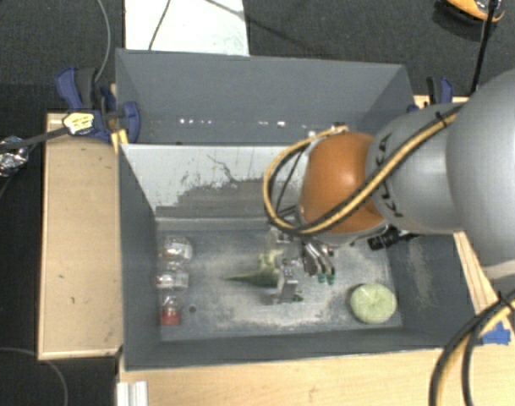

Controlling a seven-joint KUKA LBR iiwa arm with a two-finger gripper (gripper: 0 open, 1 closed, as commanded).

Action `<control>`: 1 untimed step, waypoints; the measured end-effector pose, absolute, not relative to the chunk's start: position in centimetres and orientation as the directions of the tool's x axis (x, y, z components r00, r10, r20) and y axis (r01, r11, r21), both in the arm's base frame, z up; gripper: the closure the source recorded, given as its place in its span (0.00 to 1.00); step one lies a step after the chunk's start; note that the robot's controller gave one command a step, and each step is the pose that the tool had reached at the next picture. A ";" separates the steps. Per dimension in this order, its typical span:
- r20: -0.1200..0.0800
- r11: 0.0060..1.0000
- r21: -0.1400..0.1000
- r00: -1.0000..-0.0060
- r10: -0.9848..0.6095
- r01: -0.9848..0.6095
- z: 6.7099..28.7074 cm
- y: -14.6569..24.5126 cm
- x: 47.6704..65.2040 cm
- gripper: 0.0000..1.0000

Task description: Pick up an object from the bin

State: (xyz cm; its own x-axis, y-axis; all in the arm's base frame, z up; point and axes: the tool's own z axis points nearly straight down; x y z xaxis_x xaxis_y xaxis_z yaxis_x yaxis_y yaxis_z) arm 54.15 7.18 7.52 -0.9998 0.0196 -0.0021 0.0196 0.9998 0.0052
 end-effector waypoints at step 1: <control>-0.012 0.963 -0.001 -0.963 -0.269 -0.269 7.0 10.0 57.3 1.00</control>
Offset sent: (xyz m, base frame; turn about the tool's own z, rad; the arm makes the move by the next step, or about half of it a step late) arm 0.0000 0.0000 0.0000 0.0000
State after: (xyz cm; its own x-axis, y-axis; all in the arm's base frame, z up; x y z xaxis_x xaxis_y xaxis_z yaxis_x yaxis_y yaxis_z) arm 57.31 9.97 7.05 -0.9630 -0.2691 -0.0120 -0.2691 0.9631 -0.0009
